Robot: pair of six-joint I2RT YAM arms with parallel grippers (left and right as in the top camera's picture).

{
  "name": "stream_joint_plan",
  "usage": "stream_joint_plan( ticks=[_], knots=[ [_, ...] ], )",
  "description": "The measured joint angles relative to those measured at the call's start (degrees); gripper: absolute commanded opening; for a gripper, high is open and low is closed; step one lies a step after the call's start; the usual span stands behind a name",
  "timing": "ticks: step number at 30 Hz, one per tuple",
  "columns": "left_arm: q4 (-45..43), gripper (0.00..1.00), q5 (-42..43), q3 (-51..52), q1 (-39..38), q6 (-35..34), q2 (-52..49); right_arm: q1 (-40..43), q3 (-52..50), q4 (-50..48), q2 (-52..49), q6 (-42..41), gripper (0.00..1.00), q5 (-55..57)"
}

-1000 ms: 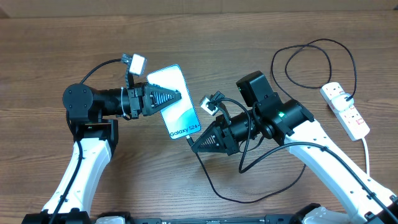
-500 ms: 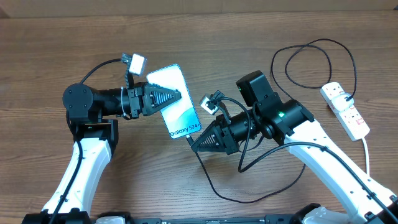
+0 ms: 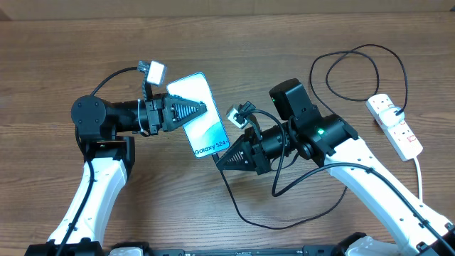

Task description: Plug charger to phone and switch on socket

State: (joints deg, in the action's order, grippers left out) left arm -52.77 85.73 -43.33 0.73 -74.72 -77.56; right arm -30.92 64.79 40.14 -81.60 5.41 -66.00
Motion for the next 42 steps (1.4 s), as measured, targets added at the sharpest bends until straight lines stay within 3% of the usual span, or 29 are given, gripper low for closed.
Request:
stream_joint_plan(
  ticks=[16,26,32,36,40,42],
  knots=[
    [-0.17,0.04,-0.22,-0.2,-1.77,5.46,0.0,-0.2,-1.18,-3.23,0.0,-4.87,0.07,0.33],
    [0.28,0.04,2.38,-0.2,-4.04,6.32,0.0,-0.2,-1.16,-1.51,0.0,-6.95,0.25,-1.22],
    [4.0,0.04,2.36,-0.2,-2.49,6.34,0.0,0.76,-1.16,0.09,0.13,-7.39,0.46,-2.1],
    [9.75,0.04,0.13,-0.2,-1.44,6.67,0.0,5.16,-1.16,1.31,1.88,-7.23,0.57,-2.12],
    [17.22,0.04,-2.78,-0.15,-1.4,7.85,0.0,11.26,-0.96,7.8,4.98,-7.17,0.61,2.73],
    [20.15,0.04,-4.0,-0.13,-1.4,9.03,-0.04,13.42,-0.92,12.2,6.01,-6.78,0.7,5.51]
  ],
)
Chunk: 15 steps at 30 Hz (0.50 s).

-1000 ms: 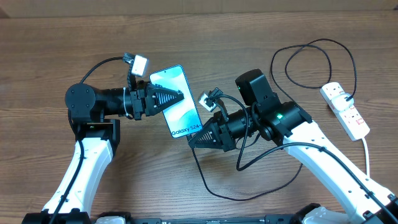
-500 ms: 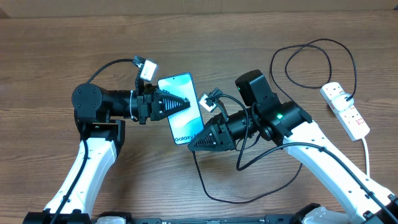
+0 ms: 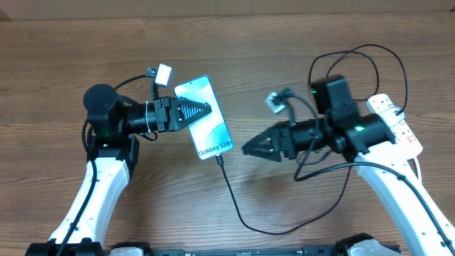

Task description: Plug charger to phone and switch on socket

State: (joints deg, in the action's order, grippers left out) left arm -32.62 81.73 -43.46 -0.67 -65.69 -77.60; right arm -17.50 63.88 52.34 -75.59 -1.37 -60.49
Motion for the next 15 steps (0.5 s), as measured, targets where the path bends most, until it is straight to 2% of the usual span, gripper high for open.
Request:
stream_joint_plan(
  ticks=[4,5,11,12,15],
  knots=[
    [1.38,0.04,-1.44,0.0,0.0,2.05,0.0,1.18,0.07,7.85,0.44,2.97,0.96,2.56],
    [1.38,0.04,-1.66,0.0,0.0,2.45,0.0,0.72,0.07,8.98,0.44,3.41,1.0,2.86],
    [1.38,0.04,-2.45,0.0,0.0,4.94,0.0,-7.28,0.07,7.45,0.44,5.01,1.0,3.93],
    [1.4,0.04,-2.54,0.0,0.0,5.57,0.0,-9.03,0.07,6.62,0.44,5.03,0.97,4.39],
    [1.38,0.04,-2.58,0.0,0.0,6.19,0.0,-11.34,0.07,3.76,0.44,3.67,0.77,6.78]
  ],
)
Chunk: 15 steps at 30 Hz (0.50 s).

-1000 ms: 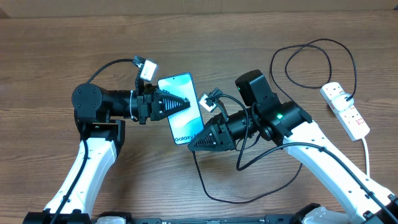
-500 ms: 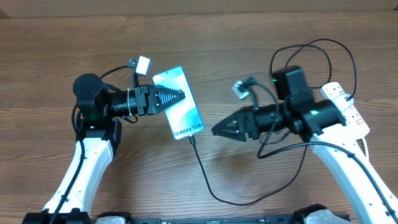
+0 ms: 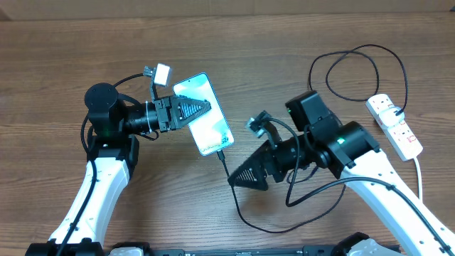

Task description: Plug charger to phone and switch on socket

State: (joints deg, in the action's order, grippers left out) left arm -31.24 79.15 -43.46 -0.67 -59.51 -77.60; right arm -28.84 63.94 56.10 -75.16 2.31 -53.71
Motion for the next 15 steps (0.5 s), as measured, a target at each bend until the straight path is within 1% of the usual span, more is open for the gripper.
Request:
stream_joint_plan(
  ticks=[1,3,5,6,8,10,13,14,15],
  knots=[
    [0.02,0.04,0.0,0.0,0.0,0.07,0.0,-0.31,-0.04,-1.01,0.0,-1.03,0.73,0.98],
    [0.0,0.04,-0.13,0.0,0.0,0.15,0.0,-0.59,-0.07,-3.3,0.0,-3.32,0.73,3.32],
    [0.02,0.04,-0.15,0.0,0.0,0.15,0.0,-1.07,-0.07,-5.53,0.0,-5.29,0.87,6.01],
    [0.02,0.04,-0.15,0.0,0.0,0.15,0.0,-1.66,-0.07,-6.38,0.0,-6.03,0.91,7.65],
    [0.02,0.04,-0.17,0.0,0.0,0.15,0.0,-3.45,-0.09,-7.28,-0.02,-8.02,0.92,11.32],
    [0.02,0.04,-0.17,0.0,0.0,0.15,0.0,-6.38,-0.09,-8.04,-0.02,-10.19,0.92,16.0],
    [0.07,0.04,-0.2,0.0,0.0,0.15,0.0,-10.01,-0.09,-8.52,-0.02,-13.0,0.87,22.4],
    [0.07,0.04,-0.2,0.0,0.0,0.15,0.0,-10.78,-0.09,-8.61,-0.02,-13.84,0.85,23.96],
    [0.07,0.04,-0.17,0.0,0.0,0.15,0.0,-11.52,-0.11,-8.85,-0.02,-14.78,0.8,25.57]
  ],
)
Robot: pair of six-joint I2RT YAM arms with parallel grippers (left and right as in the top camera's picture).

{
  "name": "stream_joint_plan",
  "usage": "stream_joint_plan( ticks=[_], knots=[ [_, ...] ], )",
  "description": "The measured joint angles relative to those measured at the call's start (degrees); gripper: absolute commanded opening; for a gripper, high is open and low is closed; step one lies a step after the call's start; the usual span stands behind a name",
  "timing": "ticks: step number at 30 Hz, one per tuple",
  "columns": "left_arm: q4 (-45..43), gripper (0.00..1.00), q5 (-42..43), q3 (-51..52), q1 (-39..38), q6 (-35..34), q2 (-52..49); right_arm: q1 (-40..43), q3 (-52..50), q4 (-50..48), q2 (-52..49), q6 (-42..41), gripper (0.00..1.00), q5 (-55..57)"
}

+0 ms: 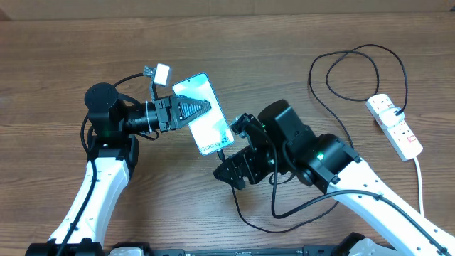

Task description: Plug charger to phone and switch on socket

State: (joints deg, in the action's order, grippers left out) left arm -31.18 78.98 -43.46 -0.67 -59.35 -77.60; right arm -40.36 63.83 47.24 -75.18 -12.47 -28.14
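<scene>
A white and blue phone (211, 122) lies tilted at the middle of the wooden table. My left gripper (205, 108) reaches in from the left, its black fingers shut on the phone's left side. The black charger cable (240, 213) runs from the phone's bottom edge toward the near side. Its plug (222, 153) sits at the phone's port. My right gripper (226, 173) hangs low over the cable just below the plug; its jaws do not show clearly. The white socket strip (394, 125) with red switches lies at the far right.
The cable loops widely at the back right (355, 60) on its way to the socket strip. A second loop of it lies near the front edge (284, 226) under the right arm. A small white block (163, 71) is mounted on the left wrist.
My right gripper has moved left and a little up, from below right of the phone to just under its bottom edge, over the cable. The left gripper and the phone have stayed put.
First my right gripper sat at the phone's bottom edge while the left one held the phone. Then the right arm stood back near the socket strip, with the cable in the phone. After that it was back below the phone, and now it is over the cable by the plug.
</scene>
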Motion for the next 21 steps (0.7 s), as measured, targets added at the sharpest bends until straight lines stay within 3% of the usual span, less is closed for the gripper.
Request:
stream_joint_plan(
  ticks=[6,12,17,21],
  knots=[
    [0.15,0.04,-0.26,0.0,0.0,0.02,0.0,-1.86,0.0,-3.48,0.0,-4.68,0.47,4.59],
    [0.17,0.04,-0.37,0.0,0.0,0.04,0.0,-4.0,0.0,-5.66,0.0,-7.3,0.35,5.64],
    [0.17,0.04,-0.37,0.0,0.0,0.31,0.0,-4.66,0.0,-5.66,0.0,-8.31,0.33,6.03],
    [1.36,0.04,-0.37,0.0,0.0,1.64,0.0,-4.68,0.0,-5.33,0.02,-8.72,0.45,7.48]
  ],
)
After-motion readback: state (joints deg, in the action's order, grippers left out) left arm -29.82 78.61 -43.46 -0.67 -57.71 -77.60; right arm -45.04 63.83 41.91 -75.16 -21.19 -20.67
